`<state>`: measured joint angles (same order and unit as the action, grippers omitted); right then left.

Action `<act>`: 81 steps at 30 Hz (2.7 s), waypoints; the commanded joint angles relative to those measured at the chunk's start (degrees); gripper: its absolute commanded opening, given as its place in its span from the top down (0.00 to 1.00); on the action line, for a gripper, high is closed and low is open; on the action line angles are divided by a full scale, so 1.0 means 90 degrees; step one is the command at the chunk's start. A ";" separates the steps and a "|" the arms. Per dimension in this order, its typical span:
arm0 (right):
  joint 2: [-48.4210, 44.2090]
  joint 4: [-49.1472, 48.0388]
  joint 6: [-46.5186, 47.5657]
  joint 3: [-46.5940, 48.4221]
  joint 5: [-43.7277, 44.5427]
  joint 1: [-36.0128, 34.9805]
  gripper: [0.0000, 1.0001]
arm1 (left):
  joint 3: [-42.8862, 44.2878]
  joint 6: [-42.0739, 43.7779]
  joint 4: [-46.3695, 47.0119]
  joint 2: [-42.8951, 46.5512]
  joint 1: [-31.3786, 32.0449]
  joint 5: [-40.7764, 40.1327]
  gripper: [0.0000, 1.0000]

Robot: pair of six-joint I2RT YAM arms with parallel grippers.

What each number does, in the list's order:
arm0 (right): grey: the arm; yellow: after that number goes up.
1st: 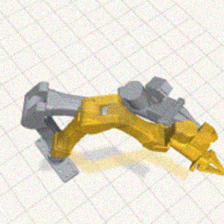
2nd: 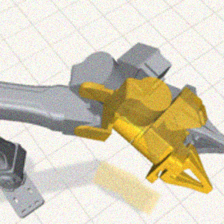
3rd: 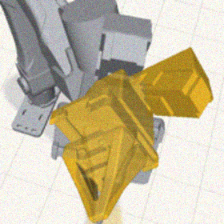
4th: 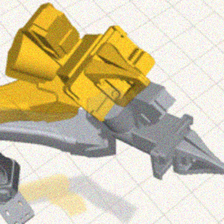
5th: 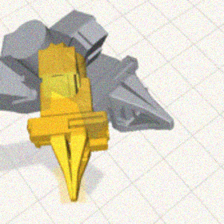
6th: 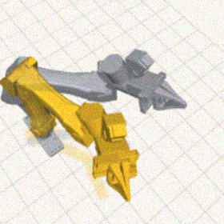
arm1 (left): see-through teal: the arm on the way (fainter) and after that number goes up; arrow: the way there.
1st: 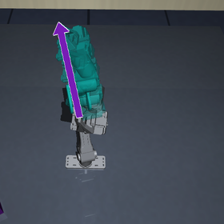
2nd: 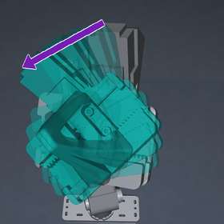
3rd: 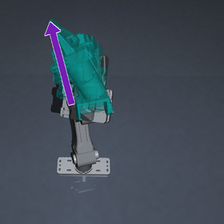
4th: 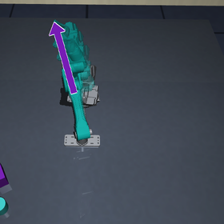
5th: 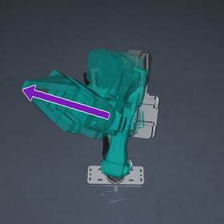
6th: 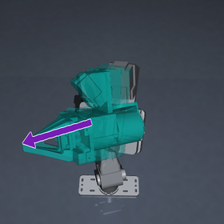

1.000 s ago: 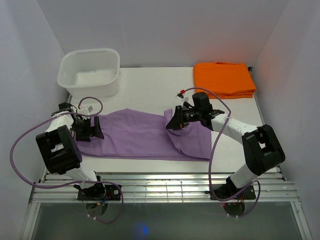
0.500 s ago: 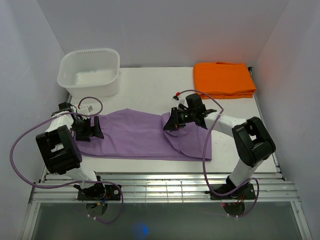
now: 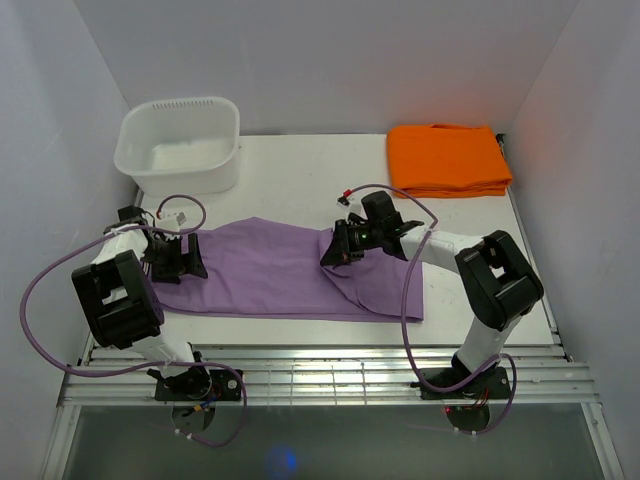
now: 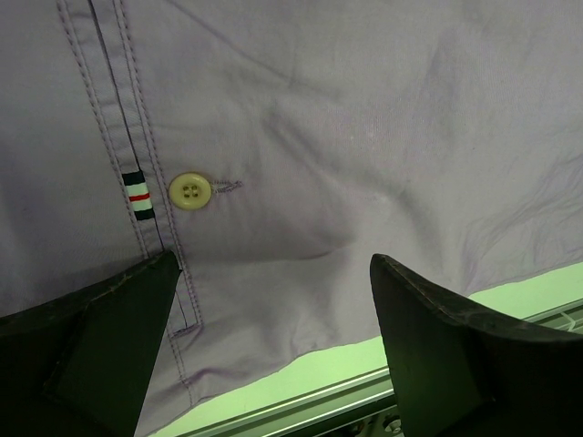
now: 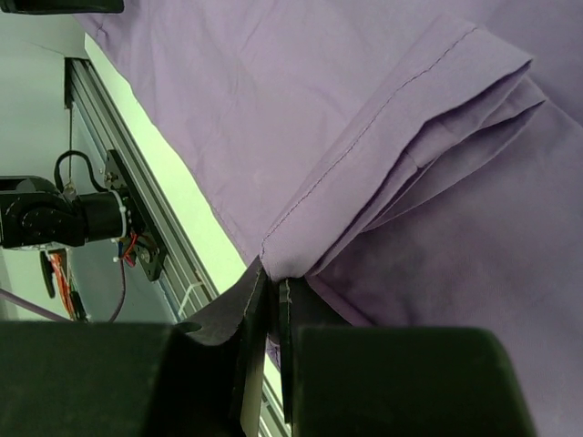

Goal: Fold and stack the trousers
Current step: Fold the trousers

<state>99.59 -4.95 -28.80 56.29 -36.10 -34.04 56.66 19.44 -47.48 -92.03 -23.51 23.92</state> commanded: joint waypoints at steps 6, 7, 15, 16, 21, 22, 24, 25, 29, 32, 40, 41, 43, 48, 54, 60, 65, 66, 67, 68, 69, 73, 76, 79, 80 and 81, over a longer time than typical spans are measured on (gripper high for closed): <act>0.0067 -0.0319 -0.0335 0.0327 -0.0022 -0.0250 0.92 | -0.0124 0.0047 0.0130 0.0089 0.0004 -0.0090 0.02; 0.0077 -0.0319 -0.0345 0.0337 -0.0022 -0.0270 0.92 | -0.0114 0.0037 0.0139 0.0079 0.0004 -0.0090 0.02; 0.0125 -0.0368 -0.0414 0.0347 -0.0032 -0.0348 0.92 | -0.0144 0.0057 0.0159 0.0050 0.0004 -0.0099 0.02; 0.0164 -0.0349 -0.0423 0.0376 -0.0042 -0.0348 0.92 | -0.0153 0.0057 0.0159 0.0040 0.0004 -0.0099 0.02; 0.0399 -0.0368 -0.0482 0.0542 -0.0081 -0.0378 0.92 | -0.0192 0.0066 0.0159 0.0089 0.0004 -0.0109 0.02; 0.0428 -0.0368 -0.0492 0.0590 -0.0100 -0.0378 0.92 | -0.0202 0.0086 0.0169 0.0108 0.0004 -0.0129 0.02; 0.0506 -0.0368 -0.0511 0.0620 -0.0101 -0.0397 0.92 | -0.0251 0.0105 0.0188 0.0137 0.0004 -0.0158 0.02; 0.0526 -0.0368 -0.0521 0.0630 -0.0120 -0.0407 0.92 | -0.0261 0.0125 0.0188 0.0147 0.0004 -0.0168 0.02; 0.0594 -0.0446 -0.0580 0.0601 -0.0179 -0.0465 0.92 | -0.0261 0.0125 0.0178 0.0186 0.0004 -0.0168 0.02; 0.0604 -0.0456 -0.0599 0.0669 -0.0169 -0.0563 0.92 | -0.0222 0.0135 0.0169 0.0225 0.0004 -0.0168 0.02; 0.0760 -0.0426 -0.0629 0.0757 -0.0130 -0.0671 0.80 | -0.0202 0.0144 0.0120 0.0274 0.0004 -0.0178 0.02; 0.0818 -0.0426 -0.0629 0.0767 -0.0140 -0.0671 0.69 | -0.0212 0.0144 0.0110 0.0284 0.0004 -0.0168 0.02; 0.0848 -0.0465 -0.0629 0.0806 -0.0217 -0.0671 0.30 | -0.0154 0.0183 0.0052 0.0323 0.0004 -0.0061 0.02; 0.0576 -0.0349 -0.0278 0.1137 -0.0471 -0.0661 0.02 | 0.0207 0.0457 -0.0260 0.0723 0.0004 0.0758 0.02; -0.0078 0.0118 0.0610 0.1411 -0.1759 -0.0427 0.08 | 0.1027 0.0876 -0.0827 0.1426 0.0014 0.2545 0.02; -0.1191 0.2013 0.2183 0.0944 -0.1586 0.0996 0.19 | 0.1244 0.0392 -0.1091 0.1534 0.1067 0.2889 0.05; -0.1729 0.3877 0.3763 0.0523 -0.1146 0.3113 0.23 | 0.0132 -0.1073 0.0039 0.1641 0.2374 0.3065 0.17; -0.1749 0.4131 0.3979 0.0494 -0.0894 0.3350 0.23 | -0.0006 -0.1482 0.0254 0.1670 0.2503 0.3036 0.17; -0.1778 0.4530 0.4329 0.0464 -0.0785 0.3575 0.23 | -0.0258 -0.1709 0.0701 0.1651 0.2824 0.2929 0.20; -0.1779 0.4728 0.4497 0.0454 -0.0746 0.4051 0.23 | -0.0348 -0.1933 0.0889 0.1622 0.3107 0.2793 0.21; -0.1769 0.4884 0.4624 0.0435 -0.0610 0.4211 0.23 | -0.0407 -0.2071 0.1046 0.1564 0.3236 0.2666 0.21; -0.1632 0.5247 0.4918 0.0133 -0.0267 0.4671 0.20 | -0.0456 -0.2687 0.1604 0.1047 0.3627 0.2069 0.21; -0.1360 0.5267 0.4967 -0.0033 -0.0208 0.4788 0.20 | -0.0369 -0.2756 0.1721 0.0559 0.3842 0.1980 0.21; -0.1174 0.5218 0.4977 -0.0180 -0.0247 0.4847 0.20 | -0.0261 -0.2863 0.1857 0.0158 0.4018 0.1961 0.21; -0.1076 0.5218 0.4977 -0.0210 -0.0286 0.4866 0.20 | -0.0251 -0.2941 0.1887 -0.0017 0.4066 0.1884 0.22; -0.1037 0.5208 0.4967 -0.0219 -0.0305 0.4876 0.19 | -0.0222 -0.2961 0.1907 -0.0115 0.4077 0.1883 0.23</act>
<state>89.27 40.34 14.04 54.76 -38.48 9.28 52.56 -4.56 -33.34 -91.98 12.23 42.02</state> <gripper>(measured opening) 0.807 0.781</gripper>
